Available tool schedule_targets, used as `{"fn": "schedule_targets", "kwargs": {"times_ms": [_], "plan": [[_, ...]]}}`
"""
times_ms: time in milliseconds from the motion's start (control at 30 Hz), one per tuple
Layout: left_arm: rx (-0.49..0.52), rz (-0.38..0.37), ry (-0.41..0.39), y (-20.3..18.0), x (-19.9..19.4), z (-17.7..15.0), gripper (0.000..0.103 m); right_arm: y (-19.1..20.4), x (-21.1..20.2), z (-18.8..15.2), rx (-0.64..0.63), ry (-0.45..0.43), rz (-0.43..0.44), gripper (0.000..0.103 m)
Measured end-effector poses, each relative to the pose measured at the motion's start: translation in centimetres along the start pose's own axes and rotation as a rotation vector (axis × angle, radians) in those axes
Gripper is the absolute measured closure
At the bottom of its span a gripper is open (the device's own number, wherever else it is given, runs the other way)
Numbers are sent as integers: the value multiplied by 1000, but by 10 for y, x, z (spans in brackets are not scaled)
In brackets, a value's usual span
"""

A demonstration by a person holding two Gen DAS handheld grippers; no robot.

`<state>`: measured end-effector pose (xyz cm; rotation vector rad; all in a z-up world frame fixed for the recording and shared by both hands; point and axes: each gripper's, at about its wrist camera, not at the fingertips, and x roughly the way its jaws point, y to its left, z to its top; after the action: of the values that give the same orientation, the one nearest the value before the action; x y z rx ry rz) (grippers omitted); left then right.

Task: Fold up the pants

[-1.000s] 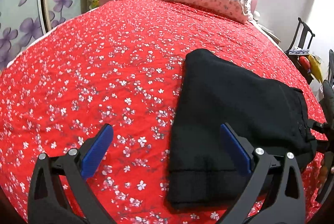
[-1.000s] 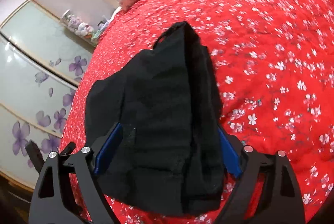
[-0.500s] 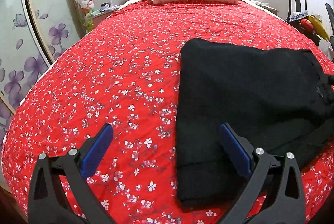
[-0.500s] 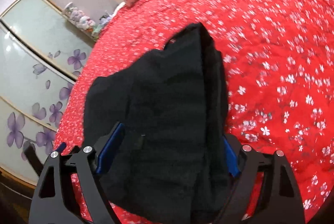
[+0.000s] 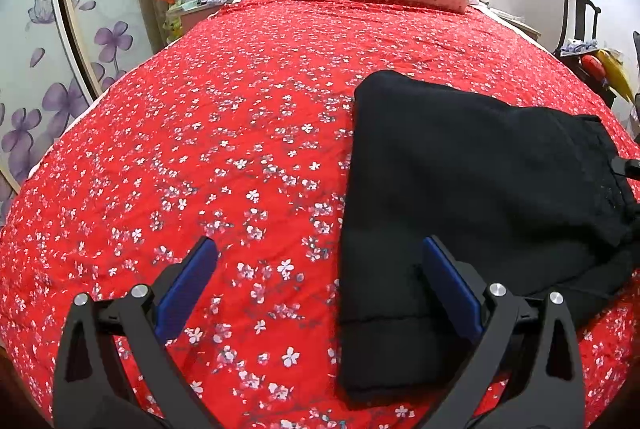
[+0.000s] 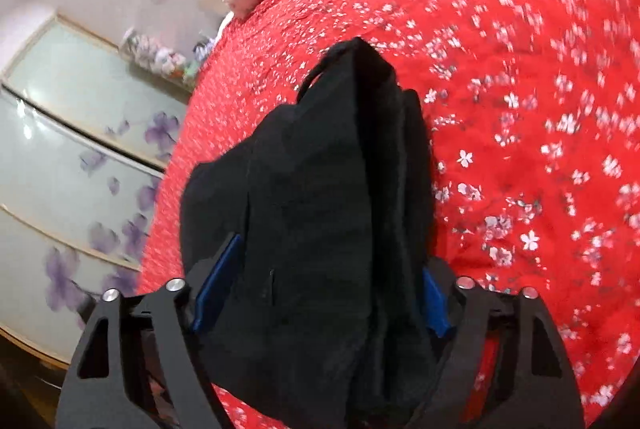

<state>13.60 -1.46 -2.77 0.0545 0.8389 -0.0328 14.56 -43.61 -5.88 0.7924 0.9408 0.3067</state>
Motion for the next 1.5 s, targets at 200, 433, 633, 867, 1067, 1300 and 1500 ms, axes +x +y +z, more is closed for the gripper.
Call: {"fn": "schedule_targets", "kwargs": {"times_ms": [200,433,633,867,1067,1300,1500], "plan": [[-42,-21,13,9,3,1,2,-23,1,2,79,8,72,53],[-47,-10,-3,10,2,4,2,14,-6,-3,-83,-49,-22,64],[19,44,-38,0,-2,3,2,64,-14,-16,-341,-117,-100,64],[27,41,-40,-4,-1,7,2,36,-7,-8,-226,-79,-94,65],[30,30,-52,-7,5,21,2,36,-5,-10,-209,-80,-94,65],[-259,-439,117,28,41,53,2,34,-5,-11,-198,-80,-97,65],[-352,-552,205,40,77,59,2,32,-4,-11,-204,-70,-99,65]]}}
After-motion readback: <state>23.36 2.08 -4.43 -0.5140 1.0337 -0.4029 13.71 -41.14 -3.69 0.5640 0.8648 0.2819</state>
